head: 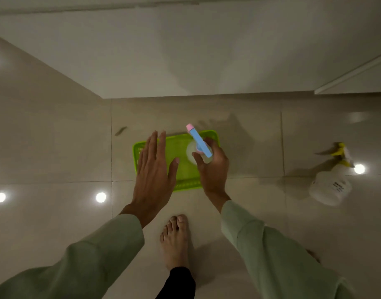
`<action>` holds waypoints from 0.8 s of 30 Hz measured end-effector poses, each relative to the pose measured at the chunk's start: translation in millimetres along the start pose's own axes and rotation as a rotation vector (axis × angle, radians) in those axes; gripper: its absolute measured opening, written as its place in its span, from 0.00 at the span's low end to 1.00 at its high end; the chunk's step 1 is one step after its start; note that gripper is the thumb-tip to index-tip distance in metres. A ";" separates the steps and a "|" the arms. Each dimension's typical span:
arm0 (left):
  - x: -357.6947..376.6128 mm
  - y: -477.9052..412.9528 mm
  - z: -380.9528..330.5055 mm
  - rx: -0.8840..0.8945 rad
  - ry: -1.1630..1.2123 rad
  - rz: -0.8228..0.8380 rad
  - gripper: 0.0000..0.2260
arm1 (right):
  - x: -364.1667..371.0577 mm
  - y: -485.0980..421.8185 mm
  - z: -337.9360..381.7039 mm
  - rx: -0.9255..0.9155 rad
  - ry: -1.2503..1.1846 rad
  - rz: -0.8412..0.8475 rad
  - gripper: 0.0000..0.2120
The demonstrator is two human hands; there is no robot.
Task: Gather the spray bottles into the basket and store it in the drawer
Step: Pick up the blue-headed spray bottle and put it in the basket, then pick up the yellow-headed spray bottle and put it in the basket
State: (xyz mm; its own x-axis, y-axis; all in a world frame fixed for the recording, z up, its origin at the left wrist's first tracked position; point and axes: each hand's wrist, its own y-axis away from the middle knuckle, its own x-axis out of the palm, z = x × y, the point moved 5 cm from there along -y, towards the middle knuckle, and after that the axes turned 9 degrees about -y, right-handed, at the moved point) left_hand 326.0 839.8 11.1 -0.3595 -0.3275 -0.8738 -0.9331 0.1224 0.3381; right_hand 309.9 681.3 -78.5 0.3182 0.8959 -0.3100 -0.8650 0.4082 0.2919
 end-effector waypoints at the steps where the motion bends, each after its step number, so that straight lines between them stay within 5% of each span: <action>1: -1.7 1.6 -3.1 0.001 -0.007 0.001 0.29 | -3.0 1.6 -0.4 0.020 0.004 0.028 0.24; 5: -24.1 12.2 -28.1 0.023 -0.020 -0.012 0.29 | -31.2 12.1 17.5 0.058 0.001 0.171 0.39; 10: -59.2 29.2 -92.8 0.069 -0.007 -0.032 0.29 | -99.8 28.9 58.9 -0.042 0.043 0.320 0.40; 24: -34.3 78.9 -367.6 0.295 0.012 0.034 0.30 | -419.8 52.5 71.0 0.236 -0.107 -0.218 0.33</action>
State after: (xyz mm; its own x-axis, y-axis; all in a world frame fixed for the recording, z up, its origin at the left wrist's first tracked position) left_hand 266.1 516.3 196.2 -0.3918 -0.3294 -0.8591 -0.8821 0.4000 0.2488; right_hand 158.5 339.1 131.2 0.5355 0.7911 -0.2956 -0.6623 0.6105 0.4342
